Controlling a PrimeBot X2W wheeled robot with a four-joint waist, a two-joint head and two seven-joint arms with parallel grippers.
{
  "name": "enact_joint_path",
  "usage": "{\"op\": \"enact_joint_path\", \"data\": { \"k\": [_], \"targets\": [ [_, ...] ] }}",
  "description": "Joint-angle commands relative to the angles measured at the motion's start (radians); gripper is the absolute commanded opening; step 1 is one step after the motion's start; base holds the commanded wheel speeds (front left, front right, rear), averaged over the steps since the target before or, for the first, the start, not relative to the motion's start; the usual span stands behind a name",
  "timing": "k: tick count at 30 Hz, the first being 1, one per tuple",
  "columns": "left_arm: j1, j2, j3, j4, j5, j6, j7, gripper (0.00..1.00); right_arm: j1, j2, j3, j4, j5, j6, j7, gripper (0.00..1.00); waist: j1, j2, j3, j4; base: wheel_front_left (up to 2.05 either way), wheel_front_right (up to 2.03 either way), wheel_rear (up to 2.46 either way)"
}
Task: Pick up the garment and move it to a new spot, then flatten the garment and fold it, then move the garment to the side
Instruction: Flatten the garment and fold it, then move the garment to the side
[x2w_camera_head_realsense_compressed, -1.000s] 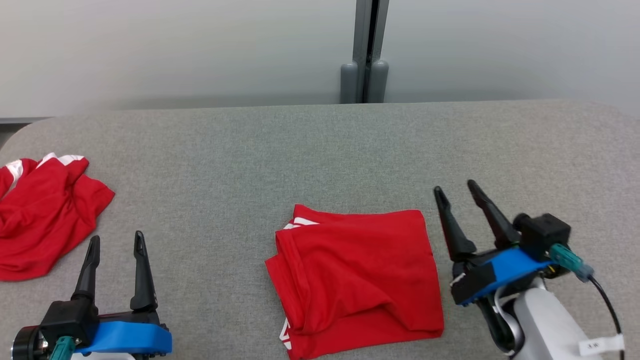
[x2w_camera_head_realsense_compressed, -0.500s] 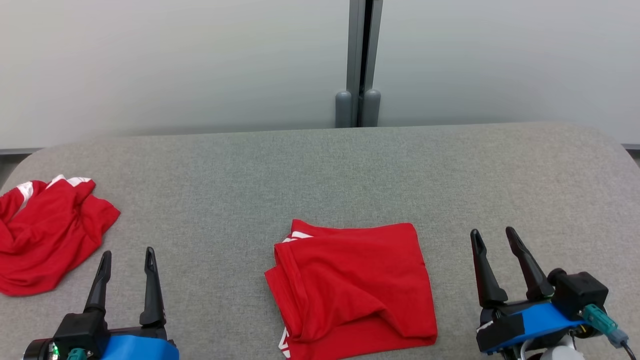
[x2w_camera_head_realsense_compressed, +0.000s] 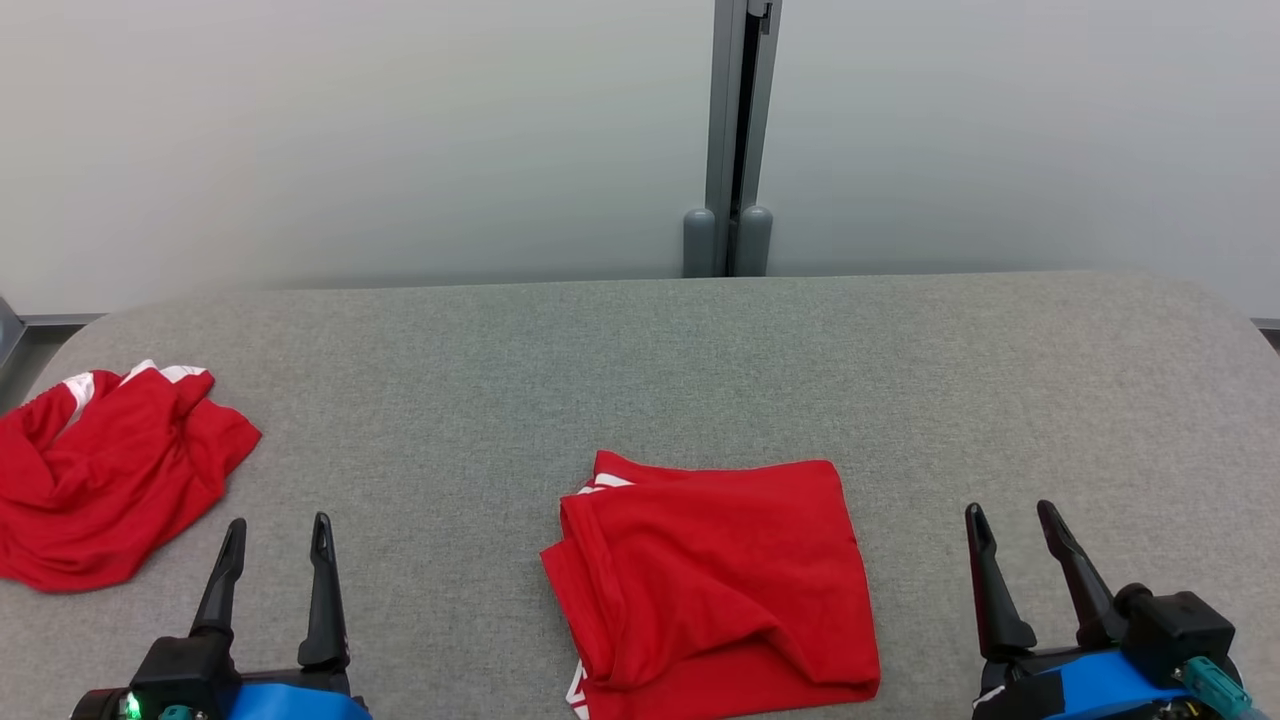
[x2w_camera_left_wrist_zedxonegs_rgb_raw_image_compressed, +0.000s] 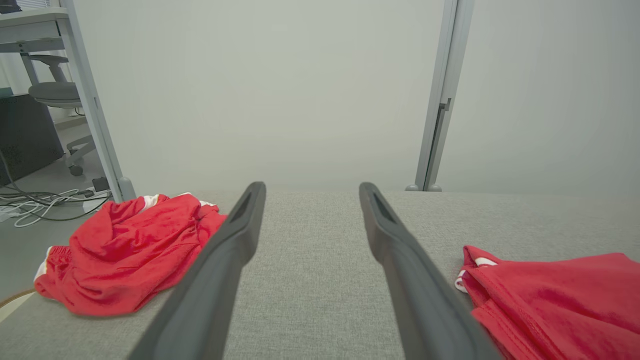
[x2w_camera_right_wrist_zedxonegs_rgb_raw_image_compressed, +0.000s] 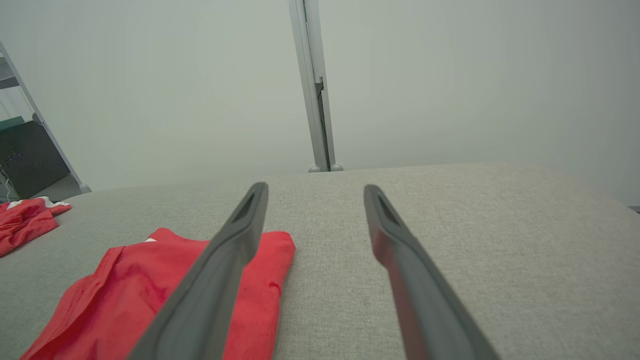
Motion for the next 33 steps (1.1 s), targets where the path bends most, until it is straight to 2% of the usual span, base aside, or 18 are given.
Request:
{"op": "enact_joint_path", "data": {
  "k": [1, 33],
  "targets": [
    [0.007, 0.004, -0.001, 0.003, -0.001, -0.001, -0.004, 1.0, 0.014, 0.001, 0.003, 0.003, 0.0, 0.0, -0.005, 1.0, 0.0001, 0.0001, -0.001, 0.0, 0.0, 0.0, 0.0],
    [-0.002, 0.014, 0.004, 0.022, 0.0, -0.001, -0.004, 1.0, 0.003, 0.001, 0.014, 0.035, -0.01, 0.0, -0.005, 1.0, 0.0001, 0.0001, 0.001, -0.003, 0.0, 0.0, 0.0]
  ]
}}
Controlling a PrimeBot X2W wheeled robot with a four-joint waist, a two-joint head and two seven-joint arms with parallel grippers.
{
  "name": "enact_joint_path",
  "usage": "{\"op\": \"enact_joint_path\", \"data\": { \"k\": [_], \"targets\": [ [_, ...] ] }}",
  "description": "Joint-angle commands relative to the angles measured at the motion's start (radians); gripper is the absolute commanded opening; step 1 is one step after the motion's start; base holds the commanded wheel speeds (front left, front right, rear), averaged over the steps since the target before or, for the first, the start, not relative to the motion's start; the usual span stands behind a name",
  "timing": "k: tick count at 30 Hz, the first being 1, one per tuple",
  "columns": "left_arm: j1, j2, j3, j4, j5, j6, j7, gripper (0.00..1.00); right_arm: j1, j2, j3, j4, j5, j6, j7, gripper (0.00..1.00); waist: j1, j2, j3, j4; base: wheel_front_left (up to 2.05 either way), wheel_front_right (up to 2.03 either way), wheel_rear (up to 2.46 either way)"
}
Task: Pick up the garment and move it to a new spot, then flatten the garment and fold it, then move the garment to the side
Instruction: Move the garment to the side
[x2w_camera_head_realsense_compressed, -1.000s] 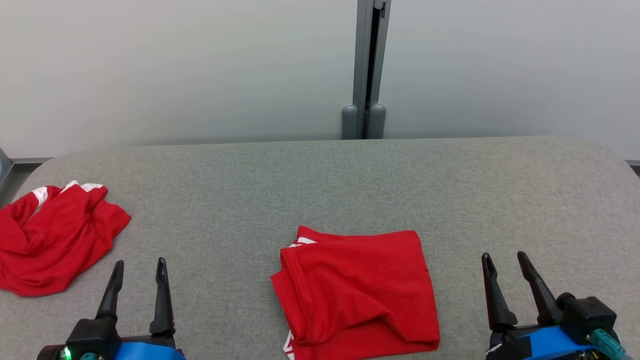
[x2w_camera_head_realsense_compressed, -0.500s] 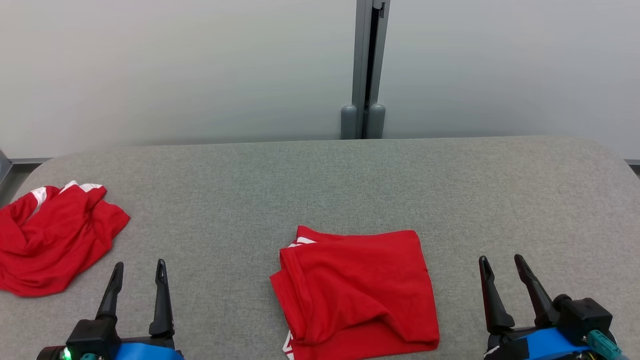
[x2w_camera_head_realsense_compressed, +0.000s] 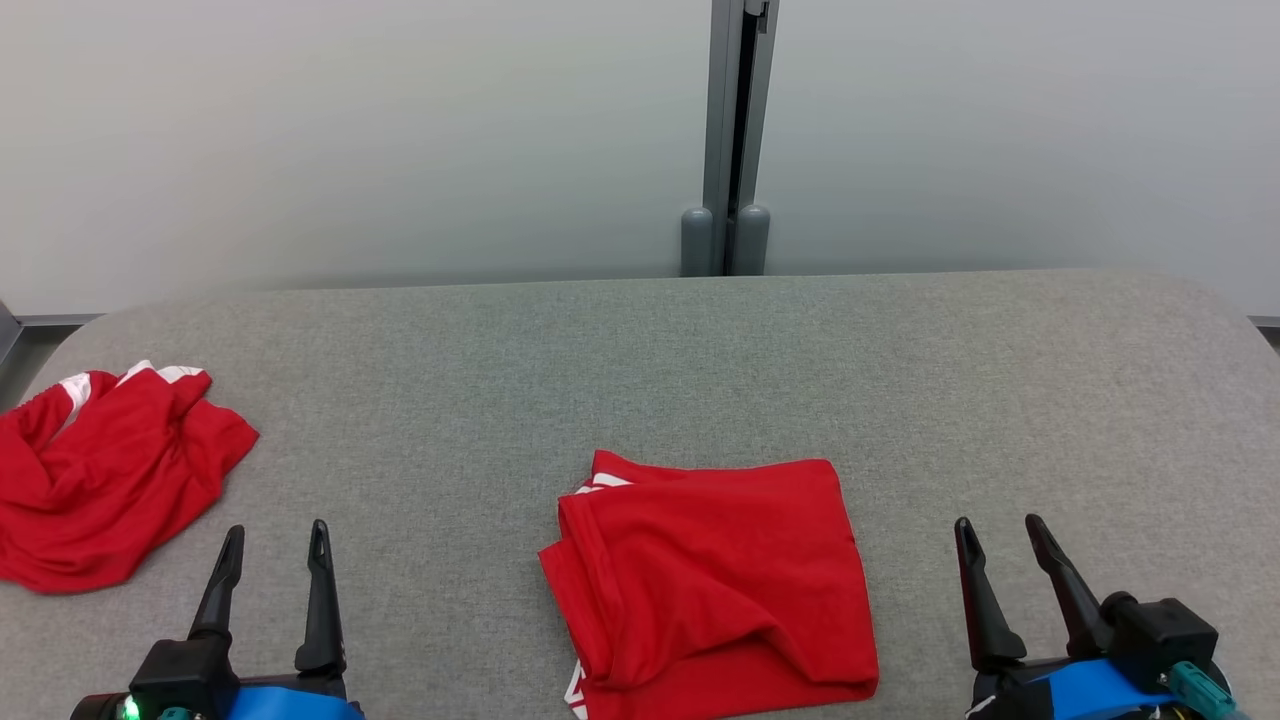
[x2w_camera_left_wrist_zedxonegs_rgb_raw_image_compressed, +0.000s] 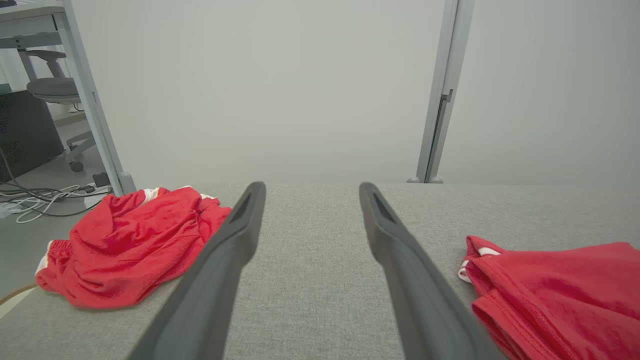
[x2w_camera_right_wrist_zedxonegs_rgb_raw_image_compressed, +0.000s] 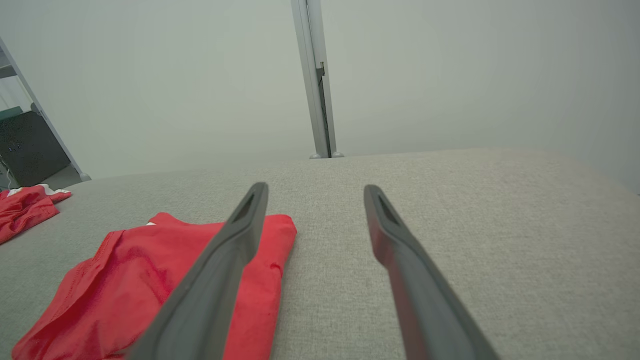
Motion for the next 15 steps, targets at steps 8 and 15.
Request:
{"op": "enact_joint_path", "data": {
  "k": [8, 15],
  "targets": [
    [-0.008, 0.001, 0.005, -0.005, -0.007, 0.003, -0.004, 1.0, -0.087, 0.0, 0.04, 0.053, -0.041, 0.0, -0.005, 1.0, 0.0, -0.0001, 0.01, 0.0, 0.0, 0.0, 0.0],
    [-0.034, -0.005, -0.01, -0.009, -0.008, 0.004, -0.004, 1.0, -0.254, -0.003, 0.112, 0.19, -0.062, 0.0, 0.037, 1.0, 0.0, -0.0001, 0.038, 0.018, 0.0, 0.0, 0.0]
  ]
}}
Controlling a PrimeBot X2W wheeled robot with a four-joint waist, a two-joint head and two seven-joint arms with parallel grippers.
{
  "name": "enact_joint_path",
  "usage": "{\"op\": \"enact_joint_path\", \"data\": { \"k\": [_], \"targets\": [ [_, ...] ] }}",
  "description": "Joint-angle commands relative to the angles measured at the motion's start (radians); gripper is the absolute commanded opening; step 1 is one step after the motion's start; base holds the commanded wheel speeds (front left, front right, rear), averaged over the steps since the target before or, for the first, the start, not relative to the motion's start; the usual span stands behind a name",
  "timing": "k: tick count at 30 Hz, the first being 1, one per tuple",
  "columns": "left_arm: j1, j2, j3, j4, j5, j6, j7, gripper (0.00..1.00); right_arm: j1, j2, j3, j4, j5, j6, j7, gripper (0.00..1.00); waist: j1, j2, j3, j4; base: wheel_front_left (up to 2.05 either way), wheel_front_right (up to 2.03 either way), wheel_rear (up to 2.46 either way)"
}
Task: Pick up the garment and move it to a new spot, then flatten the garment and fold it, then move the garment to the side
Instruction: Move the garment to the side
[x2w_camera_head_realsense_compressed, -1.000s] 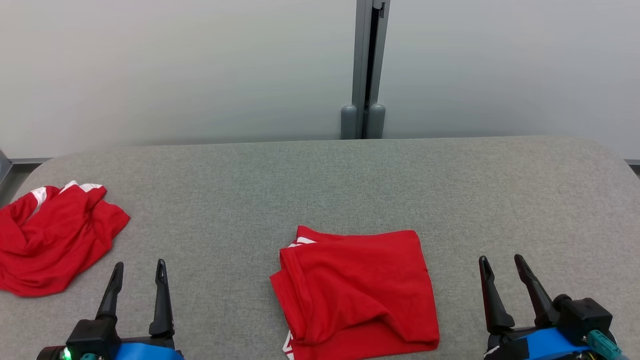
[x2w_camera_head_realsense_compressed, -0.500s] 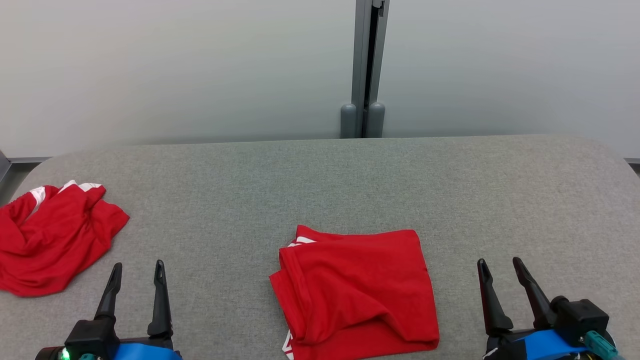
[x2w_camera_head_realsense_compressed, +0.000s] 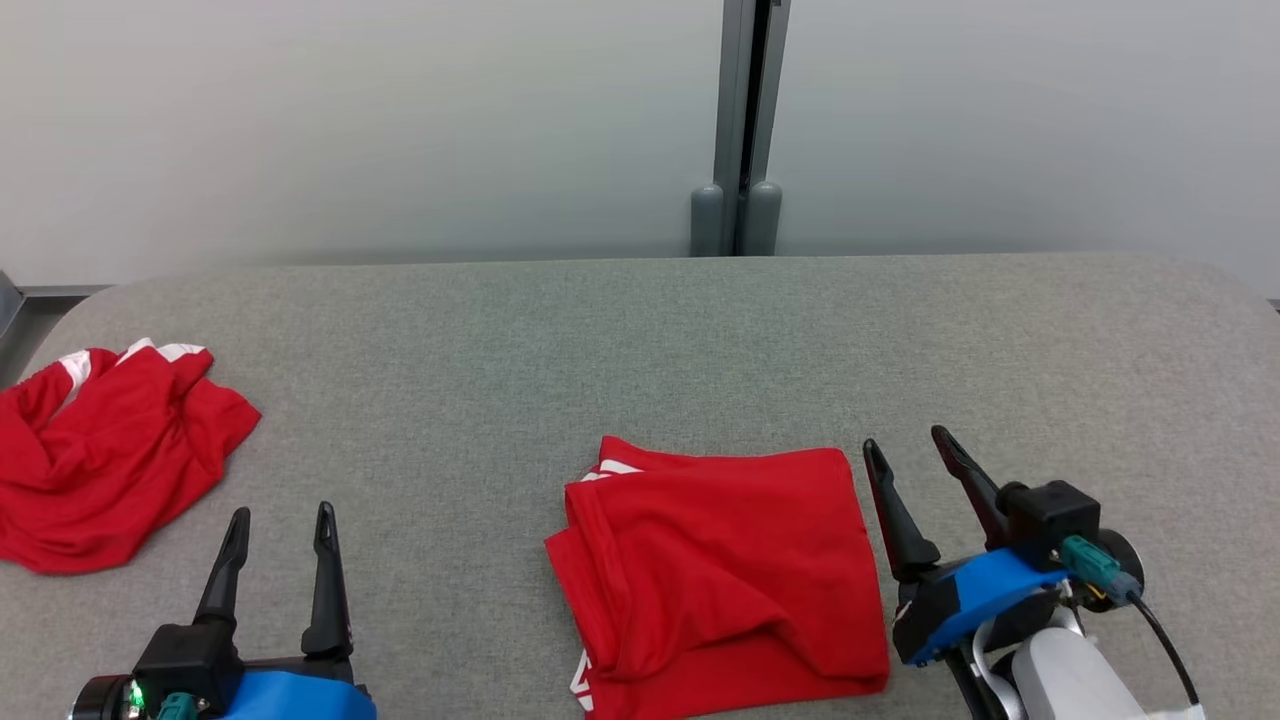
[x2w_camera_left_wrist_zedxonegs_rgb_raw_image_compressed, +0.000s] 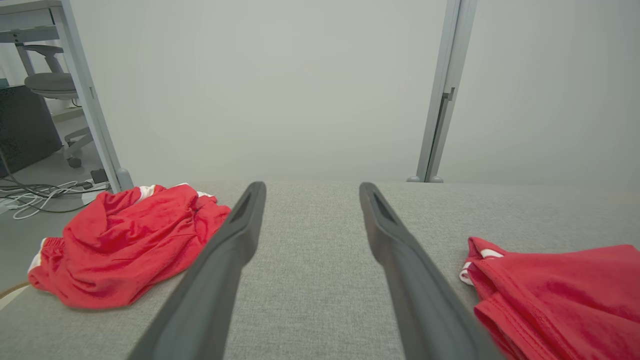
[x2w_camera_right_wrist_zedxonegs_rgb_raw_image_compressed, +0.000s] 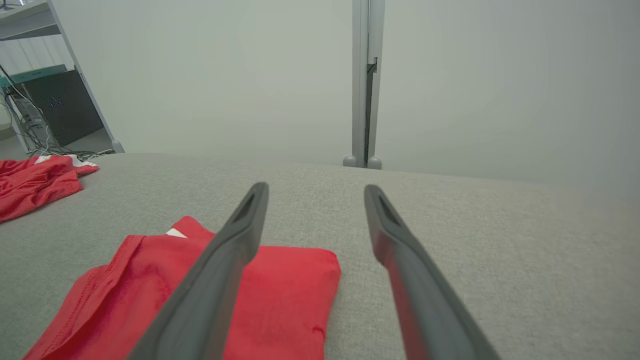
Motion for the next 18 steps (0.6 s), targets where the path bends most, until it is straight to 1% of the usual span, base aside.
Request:
{"op": "enact_joint_path", "data": {
  "k": [1, 5, 6, 7, 9, 18],
  "targets": [
    [-0.018, 0.0, -0.002, -0.004, -0.002, 0.003, -0.004, 1.0, -0.03, -0.003, 0.006, 0.03, -0.008, 0.0, 0.009, 1.0, 0.0, -0.0001, 0.011, 0.009, 0.0, 0.0, 0.0],
    [-0.033, -0.002, -0.009, -0.008, -0.004, 0.003, -0.004, 1.0, -0.083, -0.002, 0.018, 0.13, -0.011, 0.0, 0.02, 1.0, 0.0, -0.0001, 0.035, 0.026, 0.0, 0.0, 0.0],
    [-0.034, -0.002, -0.008, -0.008, -0.004, 0.003, -0.004, 1.0, -0.091, -0.002, 0.02, 0.157, -0.011, 0.0, 0.019, 1.0, 0.0, -0.0001, 0.04, 0.029, 0.0, 0.0, 0.0],
    [-0.034, -0.002, -0.008, -0.008, -0.004, 0.003, -0.004, 1.0, -0.091, -0.002, 0.02, 0.157, -0.011, 0.0, 0.019, 1.0, 0.0, -0.0001, 0.04, 0.029, 0.0, 0.0, 0.0],
    [-0.038, -0.002, -0.008, -0.008, -0.004, 0.003, -0.004, 1.0, -0.104, -0.001, 0.021, 0.214, -0.014, 0.0, 0.017, 1.0, 0.0, -0.0001, 0.053, 0.037, 0.0, 0.0, 0.0],
    [-0.073, 0.004, -0.011, 0.0, -0.01, 0.001, -0.004, 1.0, -0.151, 0.0, 0.033, 0.425, 0.001, 0.0, -0.015, 1.0, 0.0, -0.0001, 0.099, 0.059, 0.0, 0.0, 0.0]
  ]
}}
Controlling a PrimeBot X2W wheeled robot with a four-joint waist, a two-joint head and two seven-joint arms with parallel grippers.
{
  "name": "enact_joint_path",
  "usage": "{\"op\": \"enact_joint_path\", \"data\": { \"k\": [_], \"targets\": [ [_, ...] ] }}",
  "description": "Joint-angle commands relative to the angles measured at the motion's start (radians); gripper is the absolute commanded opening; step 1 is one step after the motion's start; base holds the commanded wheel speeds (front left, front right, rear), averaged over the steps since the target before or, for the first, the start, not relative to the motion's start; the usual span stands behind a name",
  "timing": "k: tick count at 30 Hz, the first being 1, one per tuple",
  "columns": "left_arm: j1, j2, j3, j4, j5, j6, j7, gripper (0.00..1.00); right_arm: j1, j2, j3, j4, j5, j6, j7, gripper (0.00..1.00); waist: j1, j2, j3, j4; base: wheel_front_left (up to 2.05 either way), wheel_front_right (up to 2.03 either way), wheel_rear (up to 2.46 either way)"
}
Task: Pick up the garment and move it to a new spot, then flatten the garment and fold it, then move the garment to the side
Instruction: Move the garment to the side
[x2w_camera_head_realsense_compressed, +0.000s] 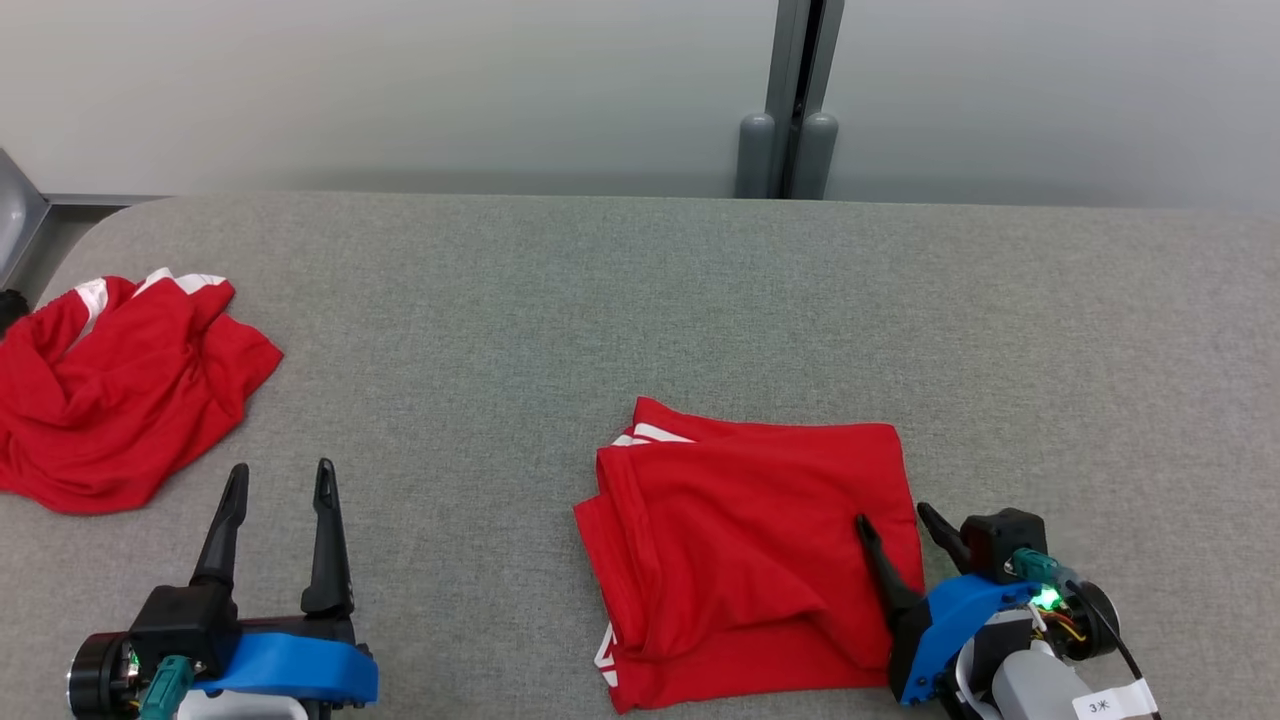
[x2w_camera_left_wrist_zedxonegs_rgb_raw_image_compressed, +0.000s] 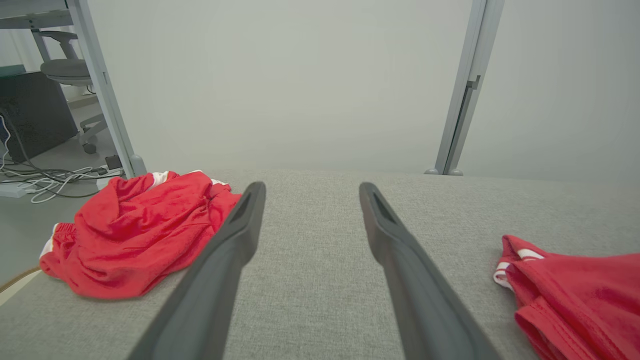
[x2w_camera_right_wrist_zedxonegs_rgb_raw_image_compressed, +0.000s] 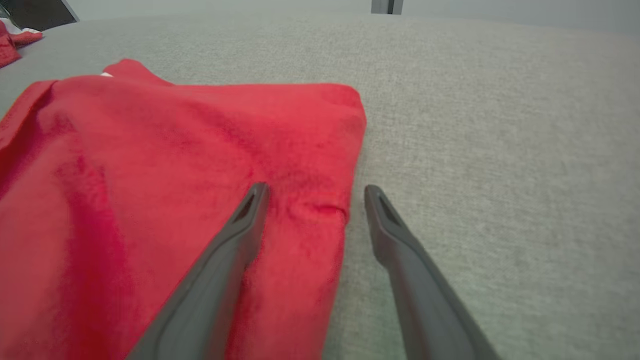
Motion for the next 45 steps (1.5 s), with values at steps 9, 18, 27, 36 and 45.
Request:
{"op": "enact_joint_path", "data": {
  "k": [9, 18, 27, 36, 45],
  "targets": [
    [-0.028, 0.007, -0.007, 0.006, -0.001, 0.0, -0.004, 1.0, -0.026, 0.002, 0.117, 0.107, 0.123, 0.0, -0.018, 1.0, -0.0001, -0.0001, 0.011, 0.013, 0.0, 0.0, 0.0],
    [-0.014, 0.001, -0.005, 0.001, -0.008, 0.0, -0.004, 1.0, -0.072, -0.011, 0.157, 0.086, 0.142, 0.0, -0.023, 0.0, -0.0001, -0.0001, 0.011, 0.007, 0.0, 0.0, 0.0],
    [-0.066, -0.005, -0.021, -0.055, -0.012, 0.0, -0.004, 1.0, -0.239, -0.111, 0.172, 0.042, 0.071, 0.0, -0.025, 0.0, -0.0001, -0.0001, 0.077, 0.003, 0.0, 0.0, 0.0],
    [-0.145, 0.006, -0.042, -0.156, -0.021, -0.001, -0.004, 1.0, -0.482, -0.285, 0.197, 0.042, 0.07, 0.0, -0.025, 0.0, -0.0001, -0.0001, 0.239, -0.071, 0.0, 0.0, 0.0],
    [-0.189, 0.071, -0.028, -0.258, -0.008, -0.001, -0.004, 1.0, -0.631, -0.425, 0.191, 0.024, 0.103, 0.0, -0.024, 0.0, -0.0001, -0.0001, 0.372, -0.203, 0.0, 0.0, 0.0]
  ]
}}
